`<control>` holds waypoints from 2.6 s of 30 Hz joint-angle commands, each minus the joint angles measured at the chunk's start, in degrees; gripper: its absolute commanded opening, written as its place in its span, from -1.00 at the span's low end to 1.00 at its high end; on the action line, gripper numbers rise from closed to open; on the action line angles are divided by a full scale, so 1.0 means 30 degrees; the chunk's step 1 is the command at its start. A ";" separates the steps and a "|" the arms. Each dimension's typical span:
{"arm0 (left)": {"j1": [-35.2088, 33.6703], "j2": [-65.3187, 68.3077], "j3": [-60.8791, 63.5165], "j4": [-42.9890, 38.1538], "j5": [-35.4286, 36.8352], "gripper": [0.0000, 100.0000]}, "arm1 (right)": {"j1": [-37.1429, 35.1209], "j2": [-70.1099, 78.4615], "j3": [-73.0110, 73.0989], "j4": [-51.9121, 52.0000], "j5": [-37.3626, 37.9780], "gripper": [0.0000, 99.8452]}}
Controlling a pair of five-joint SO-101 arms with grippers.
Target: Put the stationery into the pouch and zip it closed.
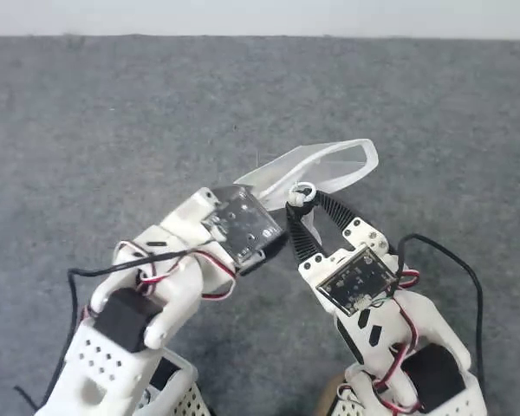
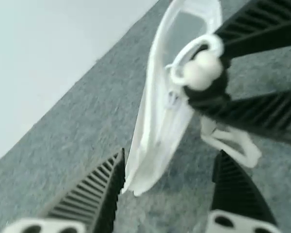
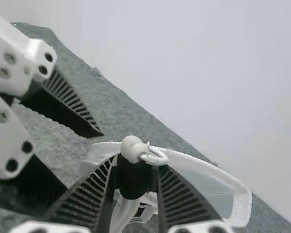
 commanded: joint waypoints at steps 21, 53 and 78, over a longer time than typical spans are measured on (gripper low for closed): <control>0.1055 -0.0469 0.4205 -0.7326 -0.0088 -0.80 | 0.0220 -0.0571 -0.0352 0.0044 0.0000 -0.99; 0.0117 -0.0469 0.5231 -0.7355 0.1319 -0.98 | 0.4967 0.4264 0.0088 -0.5846 -0.2930 -0.99; 0.0147 -0.0469 0.5377 -0.7326 0.1289 -0.98 | 0.7663 0.8044 -0.0264 -1.0330 -0.4015 -0.99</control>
